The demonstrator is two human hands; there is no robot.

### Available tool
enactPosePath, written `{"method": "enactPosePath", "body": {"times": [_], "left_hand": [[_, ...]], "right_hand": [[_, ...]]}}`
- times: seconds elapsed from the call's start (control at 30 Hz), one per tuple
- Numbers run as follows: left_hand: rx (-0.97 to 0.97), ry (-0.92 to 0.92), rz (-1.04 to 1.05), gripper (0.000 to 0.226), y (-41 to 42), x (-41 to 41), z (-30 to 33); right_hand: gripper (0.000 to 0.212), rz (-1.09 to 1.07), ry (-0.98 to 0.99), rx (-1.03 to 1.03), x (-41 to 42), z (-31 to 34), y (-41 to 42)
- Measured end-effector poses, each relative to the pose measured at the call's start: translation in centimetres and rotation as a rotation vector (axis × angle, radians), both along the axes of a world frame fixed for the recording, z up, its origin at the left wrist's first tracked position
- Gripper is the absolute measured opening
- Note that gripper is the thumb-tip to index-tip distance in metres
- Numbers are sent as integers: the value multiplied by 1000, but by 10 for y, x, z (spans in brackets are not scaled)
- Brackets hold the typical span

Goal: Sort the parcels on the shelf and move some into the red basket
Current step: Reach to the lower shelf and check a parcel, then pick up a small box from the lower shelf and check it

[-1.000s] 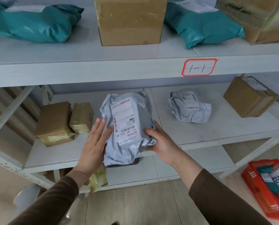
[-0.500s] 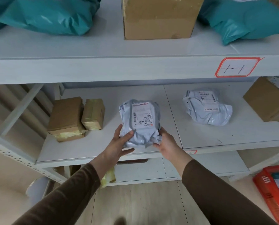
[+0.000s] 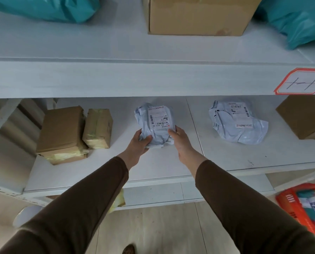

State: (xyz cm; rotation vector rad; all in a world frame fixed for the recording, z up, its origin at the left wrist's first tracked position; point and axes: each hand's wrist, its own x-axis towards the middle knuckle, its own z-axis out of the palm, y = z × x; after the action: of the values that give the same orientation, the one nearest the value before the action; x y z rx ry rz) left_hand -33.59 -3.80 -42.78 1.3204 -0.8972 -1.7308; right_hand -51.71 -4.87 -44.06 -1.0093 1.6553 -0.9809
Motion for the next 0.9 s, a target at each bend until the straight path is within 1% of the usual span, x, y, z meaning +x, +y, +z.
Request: {"method": "enactPosePath", "body": {"times": [0.03,0.07,0.1,0.13,0.2,0.27,0.3,0.33,0.37,0.47,0.5,0.53,0.6,0.67,0.77,0.83,0.9], "left_hand": [[0,-42,-20,49,-3,0,-2],[0,-85,-31,51,-5,0,-4],[2,-126,-40,52,-6,0,-4],[9,-162,-45,52,-6,1,-5],[17,-210,-73,54,-5,5,-4],[14,-218,-118,65,-4,12,-2],[-4,-245,-120,72,-3,17,1],[-42,-314,-101,77,-3,23,4],[-112,-414,-55,78,-3,31,9],[-396,-681,114,66,-8,65,20],[-454,-741,166,64,-10,79,23],[-467,-783,226,64,-15,93,23],[-430,-849,303,72,-24,118,25],[-350,-911,293,80,-29,136,25],[-215,-919,227,87,-34,151,20],[-214,-918,219,86,-36,152,16],[-222,-878,227,83,-35,150,16]], "right_hand": [[56,37,63,7,2,5,1],[50,70,117,17,5,12,5],[42,86,148,26,7,17,8],[40,78,152,37,6,14,8],[50,48,177,53,3,2,7],[56,20,270,49,5,-3,7],[52,-4,335,12,8,1,8],[49,-35,400,-45,13,7,10],[50,-48,460,-127,20,16,12],[54,0,575,-456,56,40,17],[54,46,555,-521,73,44,16],[54,104,510,-532,91,46,14],[57,213,383,-461,128,47,10],[63,283,189,-273,164,46,5],[72,311,-113,59,201,44,-1],[77,319,-211,187,213,40,-3],[80,327,-258,251,214,33,-4]]}}
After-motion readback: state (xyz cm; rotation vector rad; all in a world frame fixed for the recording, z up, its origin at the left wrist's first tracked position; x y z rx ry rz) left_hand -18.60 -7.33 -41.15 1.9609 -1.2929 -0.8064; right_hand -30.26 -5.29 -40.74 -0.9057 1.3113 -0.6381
